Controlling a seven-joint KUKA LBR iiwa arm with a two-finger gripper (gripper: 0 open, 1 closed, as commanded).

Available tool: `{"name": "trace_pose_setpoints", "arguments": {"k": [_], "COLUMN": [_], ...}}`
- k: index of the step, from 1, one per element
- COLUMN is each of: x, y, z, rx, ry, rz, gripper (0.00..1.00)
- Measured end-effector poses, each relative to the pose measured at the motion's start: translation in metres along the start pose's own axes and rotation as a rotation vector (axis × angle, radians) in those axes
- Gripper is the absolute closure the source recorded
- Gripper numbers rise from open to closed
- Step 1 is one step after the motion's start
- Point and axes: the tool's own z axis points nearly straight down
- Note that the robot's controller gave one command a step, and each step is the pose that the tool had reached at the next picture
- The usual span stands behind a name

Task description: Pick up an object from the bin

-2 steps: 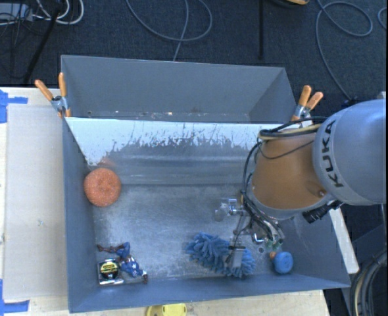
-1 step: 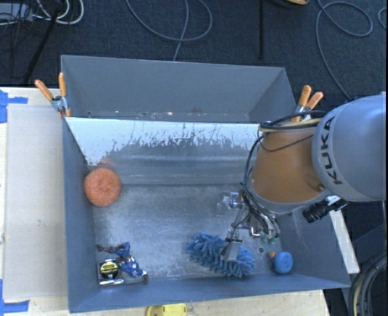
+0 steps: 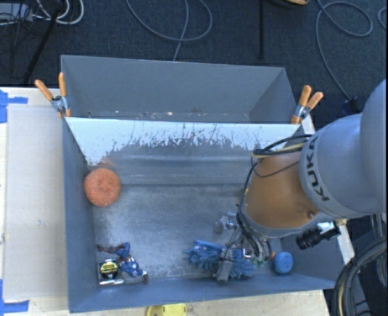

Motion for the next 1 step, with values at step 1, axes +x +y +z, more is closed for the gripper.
{"name": "trace_pose_setpoints", "arguments": {"k": [1], "x": [0.0006], "y": [0.0063], "z": [-0.0012], "rx": [0.000], "ry": [-0.004], "rz": [0.185], "gripper": [1.00]}}
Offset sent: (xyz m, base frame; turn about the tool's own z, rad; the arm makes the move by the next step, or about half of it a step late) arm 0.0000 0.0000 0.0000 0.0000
